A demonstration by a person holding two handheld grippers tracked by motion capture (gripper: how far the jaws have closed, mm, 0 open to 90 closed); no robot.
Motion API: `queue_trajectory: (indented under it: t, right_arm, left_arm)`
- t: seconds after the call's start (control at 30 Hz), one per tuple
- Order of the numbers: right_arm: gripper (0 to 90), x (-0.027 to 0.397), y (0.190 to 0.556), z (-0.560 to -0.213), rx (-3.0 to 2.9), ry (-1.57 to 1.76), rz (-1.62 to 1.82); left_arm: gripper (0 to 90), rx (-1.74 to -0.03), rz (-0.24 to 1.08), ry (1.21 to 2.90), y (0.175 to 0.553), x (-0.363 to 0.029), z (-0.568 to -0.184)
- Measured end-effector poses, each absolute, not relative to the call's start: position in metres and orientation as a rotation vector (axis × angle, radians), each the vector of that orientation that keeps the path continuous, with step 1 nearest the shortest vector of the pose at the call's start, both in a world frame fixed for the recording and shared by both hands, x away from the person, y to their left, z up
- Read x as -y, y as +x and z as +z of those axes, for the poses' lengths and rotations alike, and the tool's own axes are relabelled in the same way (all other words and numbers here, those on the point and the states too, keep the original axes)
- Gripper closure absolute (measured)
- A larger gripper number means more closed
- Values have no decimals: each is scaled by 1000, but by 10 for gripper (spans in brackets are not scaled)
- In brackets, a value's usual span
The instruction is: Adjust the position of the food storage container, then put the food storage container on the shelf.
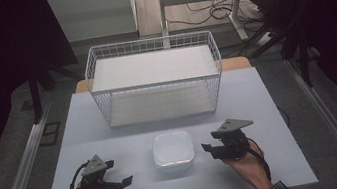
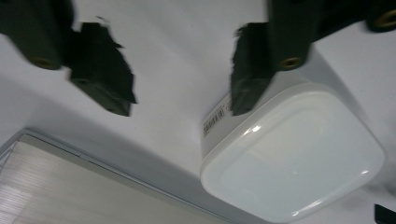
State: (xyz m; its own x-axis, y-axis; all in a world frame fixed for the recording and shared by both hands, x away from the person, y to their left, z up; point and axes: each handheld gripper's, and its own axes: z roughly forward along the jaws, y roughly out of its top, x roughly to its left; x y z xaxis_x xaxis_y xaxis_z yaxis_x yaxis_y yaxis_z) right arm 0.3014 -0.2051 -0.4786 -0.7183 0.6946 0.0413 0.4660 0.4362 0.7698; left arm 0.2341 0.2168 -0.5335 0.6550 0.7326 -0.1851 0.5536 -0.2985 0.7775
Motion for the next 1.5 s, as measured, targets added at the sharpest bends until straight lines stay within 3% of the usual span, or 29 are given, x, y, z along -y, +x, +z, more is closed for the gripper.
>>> queue_trajectory:
  t: [0.03,0.07,0.1,0.13,0.17,0.27,0.9,1.5]
  right_arm:
    - [335,205,301,-479,-2410,1002,1159]
    - [219,209,298,-480,-2404,983,1181]
    - [219,209,298,-480,-2404,983,1181]
    - [107,212,295,-484,-2394,960,1175]
    - [65,213,292,-486,-2385,964,1147]
    - [2,217,287,-494,-2402,957,1072]
    - [0,218,291,-496,-2423,959,1126]
    - [2,186,301,-487,-2461,936,1210]
  left_arm:
    - [54,-1002,256,1990,234,-217,-534]
    - [54,-1000,259,1990,234,-216,-534]
    - [53,-1000,259,1990,234,-216,-534]
    - [53,-997,262,1992,234,-216,-534]
    - [52,-997,262,1992,234,-216,-534]
    - [52,-994,264,1992,234,-216,-534]
    - [40,-1006,229,1969,236,-218,-534]
    - [50,-923,133,1976,263,-175,-513]
